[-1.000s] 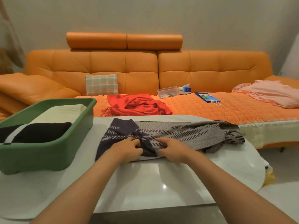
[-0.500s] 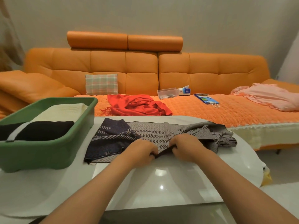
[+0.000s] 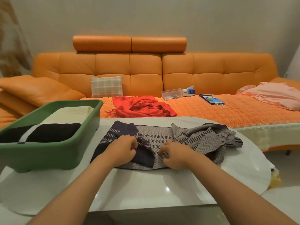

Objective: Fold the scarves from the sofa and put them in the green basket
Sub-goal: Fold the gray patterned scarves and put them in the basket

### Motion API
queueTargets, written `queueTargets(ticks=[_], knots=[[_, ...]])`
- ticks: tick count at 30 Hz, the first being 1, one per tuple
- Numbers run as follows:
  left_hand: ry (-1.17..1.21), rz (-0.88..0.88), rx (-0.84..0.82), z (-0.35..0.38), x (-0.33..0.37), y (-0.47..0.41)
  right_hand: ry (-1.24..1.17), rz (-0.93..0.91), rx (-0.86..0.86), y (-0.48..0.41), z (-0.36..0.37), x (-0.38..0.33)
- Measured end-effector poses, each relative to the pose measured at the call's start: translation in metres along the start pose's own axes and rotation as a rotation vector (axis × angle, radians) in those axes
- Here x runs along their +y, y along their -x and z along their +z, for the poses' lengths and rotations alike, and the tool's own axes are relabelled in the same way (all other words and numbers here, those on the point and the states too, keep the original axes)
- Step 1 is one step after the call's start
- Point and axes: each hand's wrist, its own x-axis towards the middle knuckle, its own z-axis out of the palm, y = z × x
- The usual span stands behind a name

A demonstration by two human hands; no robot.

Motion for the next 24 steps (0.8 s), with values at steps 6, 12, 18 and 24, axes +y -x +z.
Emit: queueTargets(ticks=[6, 12, 18, 24], knots=[[0.041, -0.052, -0.156, -0.002, -0.038, 0.022, 0.101, 0.171, 0.148, -0.012, -0.005, -0.015], [0.088, -0.044, -0.048, 0.002, -0.058, 0.035, -0.101, 0.319, 0.209, -0.032, 0.010, -0.052], [-0.030, 0.023, 0.103, 0.007, -0.065, 0.038, -0.734, 0.437, 0.401, -0.044, -0.004, -0.069], [-0.178, 0.104, 0.171, 0.001, -0.061, 0.035, -1.403, 0.576, 0.336, -0.032, -0.026, -0.073]])
